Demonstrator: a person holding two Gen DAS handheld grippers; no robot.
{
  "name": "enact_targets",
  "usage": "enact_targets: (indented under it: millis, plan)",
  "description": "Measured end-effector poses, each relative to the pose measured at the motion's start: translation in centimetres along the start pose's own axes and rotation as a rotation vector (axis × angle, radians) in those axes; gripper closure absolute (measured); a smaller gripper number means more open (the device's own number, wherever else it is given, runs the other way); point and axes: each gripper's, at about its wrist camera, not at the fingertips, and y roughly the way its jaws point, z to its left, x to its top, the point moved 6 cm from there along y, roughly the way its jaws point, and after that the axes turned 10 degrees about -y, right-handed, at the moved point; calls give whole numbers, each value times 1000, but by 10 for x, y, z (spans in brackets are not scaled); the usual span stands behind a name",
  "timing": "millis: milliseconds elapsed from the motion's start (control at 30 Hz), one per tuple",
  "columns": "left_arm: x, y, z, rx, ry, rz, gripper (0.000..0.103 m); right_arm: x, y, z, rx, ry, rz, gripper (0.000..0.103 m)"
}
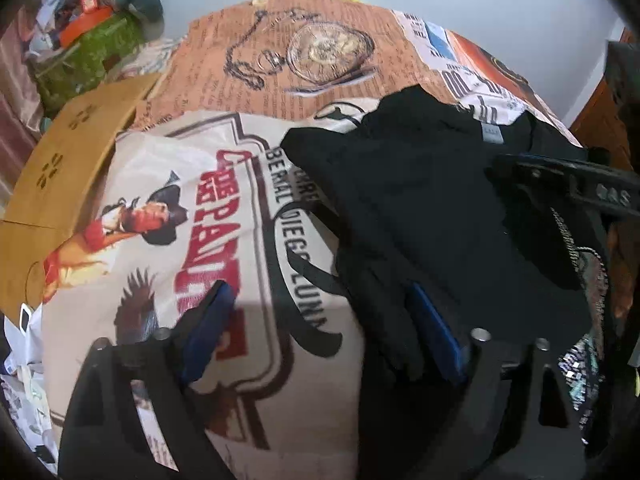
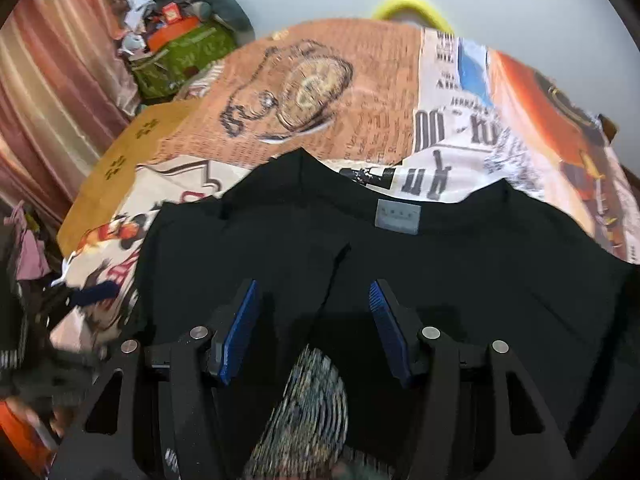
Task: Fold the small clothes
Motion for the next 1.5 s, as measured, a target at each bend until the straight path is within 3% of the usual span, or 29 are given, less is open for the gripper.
enact_targets:
  millis: [67,133,233,467,567,667,800,867,933,1033,1333,1500]
  plan:
    - [0,3,3,-15,-17,-7,7,4,4,2,-23,-14,-9,56]
    - [-1,4,6,-30,-27,-5,7,5,6,3,-57,-33,-12,79]
    - [0,0,4,-7,-9,-8,7,5,4,7,-57,-77,-29,94]
    - [-10,-10,8,38,30,-13,7,4,-5,-14,-158,-83,-48,102]
    - [-12,-12,14,37,-15,8,7,-5,-2,-34,-191,-42,-16,102]
    - [-14,-18,14,55,-23,12,8,-11,-23,-40,-136,4,-49,102]
    - [-16,-37,3,113,36,-14,8,-23,-66,-39,-95,9,-104,99]
    - [-16,-54,-8,130,73,-50,8,-30,-88,-39,-87,-2,-129,93]
    - [-14,-67,-18,135,88,-71,8,-41,-114,-42,-84,-6,-164,74]
    - [-9,-83,-32,119,91,-97,8,-58,-148,-49,-86,2,-224,58]
    - [-1,-89,-84,68,94,-109,8,-122,-196,-112,-247,71,-222,55]
    - [-11,-64,-104,51,120,-51,8,-155,-200,-147,-236,166,-193,55]
